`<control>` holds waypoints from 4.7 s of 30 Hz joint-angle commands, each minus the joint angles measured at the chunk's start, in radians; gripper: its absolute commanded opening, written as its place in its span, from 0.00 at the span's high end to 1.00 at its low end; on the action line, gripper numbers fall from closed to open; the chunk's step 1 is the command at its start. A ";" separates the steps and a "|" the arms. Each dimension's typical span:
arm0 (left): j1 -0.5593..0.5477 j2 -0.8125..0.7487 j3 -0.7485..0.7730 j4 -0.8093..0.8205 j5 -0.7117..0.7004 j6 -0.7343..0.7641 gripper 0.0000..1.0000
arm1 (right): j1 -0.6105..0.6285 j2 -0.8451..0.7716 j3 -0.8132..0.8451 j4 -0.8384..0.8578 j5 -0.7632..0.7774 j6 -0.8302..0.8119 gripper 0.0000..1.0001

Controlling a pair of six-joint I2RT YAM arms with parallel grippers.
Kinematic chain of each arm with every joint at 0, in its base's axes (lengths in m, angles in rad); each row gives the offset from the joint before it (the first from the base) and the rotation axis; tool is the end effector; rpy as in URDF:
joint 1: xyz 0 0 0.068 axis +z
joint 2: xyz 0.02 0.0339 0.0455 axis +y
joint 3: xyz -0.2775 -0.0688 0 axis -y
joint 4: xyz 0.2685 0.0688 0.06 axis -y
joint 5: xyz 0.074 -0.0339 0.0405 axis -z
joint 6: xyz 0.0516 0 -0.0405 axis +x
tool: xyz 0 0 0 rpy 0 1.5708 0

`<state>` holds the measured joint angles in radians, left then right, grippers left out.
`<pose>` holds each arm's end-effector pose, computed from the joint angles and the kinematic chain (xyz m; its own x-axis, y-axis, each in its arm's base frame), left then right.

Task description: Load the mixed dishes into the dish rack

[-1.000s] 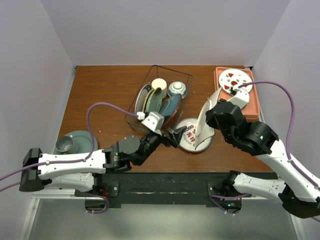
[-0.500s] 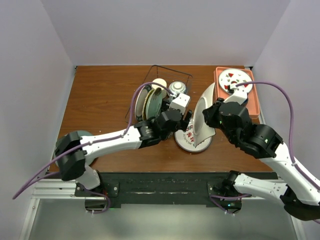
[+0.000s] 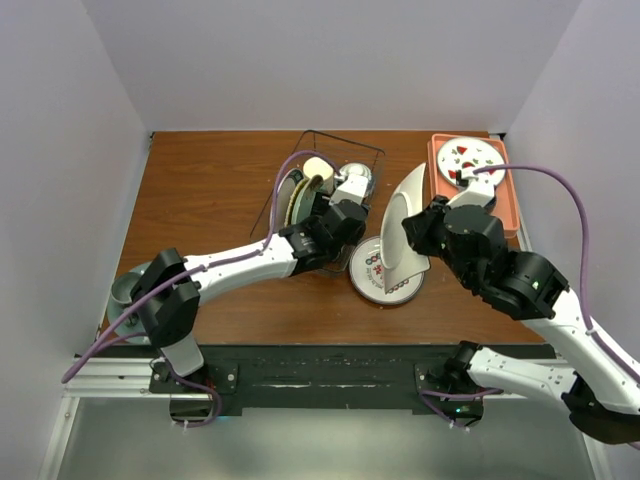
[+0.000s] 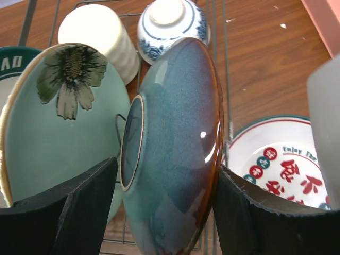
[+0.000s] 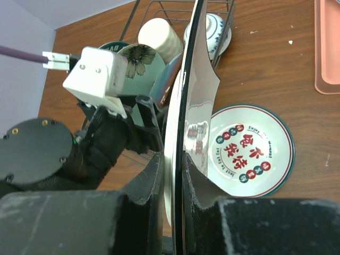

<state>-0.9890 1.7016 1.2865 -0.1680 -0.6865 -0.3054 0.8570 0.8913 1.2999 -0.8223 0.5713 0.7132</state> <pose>0.2588 -0.3339 0.2725 -0.3955 0.1780 -0.9011 0.2480 0.9653 0.0819 0.1361 0.1145 0.4439 -0.4030 0.3754 -0.8347 -0.0635 0.8983 0.4347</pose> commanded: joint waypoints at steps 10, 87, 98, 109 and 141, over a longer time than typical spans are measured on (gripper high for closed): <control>0.102 -0.137 -0.024 -0.073 -0.021 -0.130 0.31 | 0.001 0.063 -0.036 0.393 0.004 0.178 1.00; 0.138 -0.244 -0.092 -0.131 -0.005 -0.172 0.33 | 0.001 0.365 -0.077 0.687 0.176 0.344 1.00; 0.136 -0.260 -0.093 -0.133 0.002 -0.170 0.33 | 0.001 0.504 0.005 0.615 0.171 0.321 1.00; 0.138 -0.350 -0.128 -0.180 0.074 -0.205 0.32 | -0.001 0.649 0.202 0.425 0.179 0.328 0.82; 0.138 -0.688 -0.194 -0.268 0.380 -0.117 0.22 | -0.003 0.571 0.191 0.428 0.140 0.258 0.64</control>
<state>-0.8532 1.0325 1.1137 -0.4858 -0.4080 -0.4744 0.8570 1.5757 1.4899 -0.3874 0.6563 1.0080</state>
